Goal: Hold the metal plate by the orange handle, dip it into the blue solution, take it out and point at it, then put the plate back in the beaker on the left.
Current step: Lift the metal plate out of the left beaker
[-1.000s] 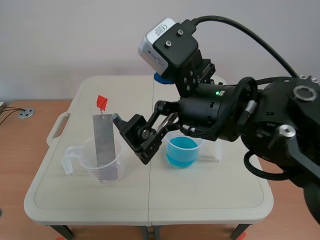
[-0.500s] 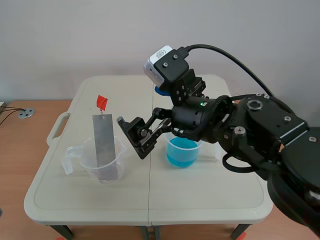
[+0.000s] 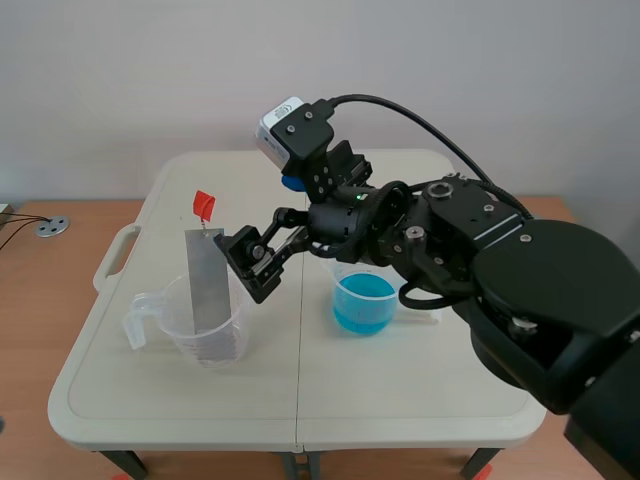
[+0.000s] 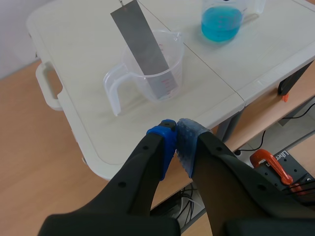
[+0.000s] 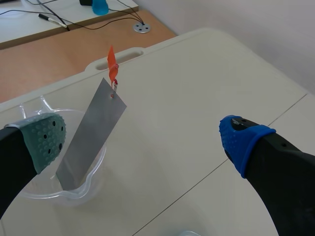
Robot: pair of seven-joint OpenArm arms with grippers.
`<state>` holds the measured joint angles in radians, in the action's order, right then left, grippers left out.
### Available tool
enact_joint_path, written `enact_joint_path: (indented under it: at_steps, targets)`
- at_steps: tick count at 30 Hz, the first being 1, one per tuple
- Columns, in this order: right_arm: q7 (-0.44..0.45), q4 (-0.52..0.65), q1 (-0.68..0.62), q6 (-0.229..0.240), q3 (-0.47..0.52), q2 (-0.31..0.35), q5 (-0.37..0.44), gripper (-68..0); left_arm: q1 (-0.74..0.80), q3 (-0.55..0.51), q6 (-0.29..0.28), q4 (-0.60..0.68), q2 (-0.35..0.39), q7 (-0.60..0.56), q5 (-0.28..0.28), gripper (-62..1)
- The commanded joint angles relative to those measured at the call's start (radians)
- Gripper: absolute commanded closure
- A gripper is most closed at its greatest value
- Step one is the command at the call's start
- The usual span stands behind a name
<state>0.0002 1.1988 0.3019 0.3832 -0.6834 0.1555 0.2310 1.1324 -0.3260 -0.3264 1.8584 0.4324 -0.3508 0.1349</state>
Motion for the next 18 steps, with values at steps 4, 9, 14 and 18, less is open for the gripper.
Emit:
enact_joint_path:
  at_steps: [4, 9, 14, 18]
  targets:
    - [0.052, -0.027, 0.051, 0.003, -0.018, -0.024, 0.003, -65.2, 0.000, -0.004, -0.002, 0.007, -0.002, -0.020, 0.010, -3.6]
    - [0.066, -0.084, 0.090, 0.003, -0.040, -0.055, 0.000, -64.6, 0.000, -0.004, -0.002, 0.007, -0.002, -0.019, 0.010, -3.6]
    - [0.100, -0.150, 0.121, 0.003, -0.052, -0.089, 0.000, -62.3, 0.000, -0.004, -0.002, 0.007, -0.002, -0.019, 0.010, -3.6]
    - [0.104, -0.179, 0.131, 0.003, -0.052, -0.115, -0.005, -61.6, 0.000, -0.004, -0.002, 0.007, -0.002, -0.019, 0.010, -3.6]
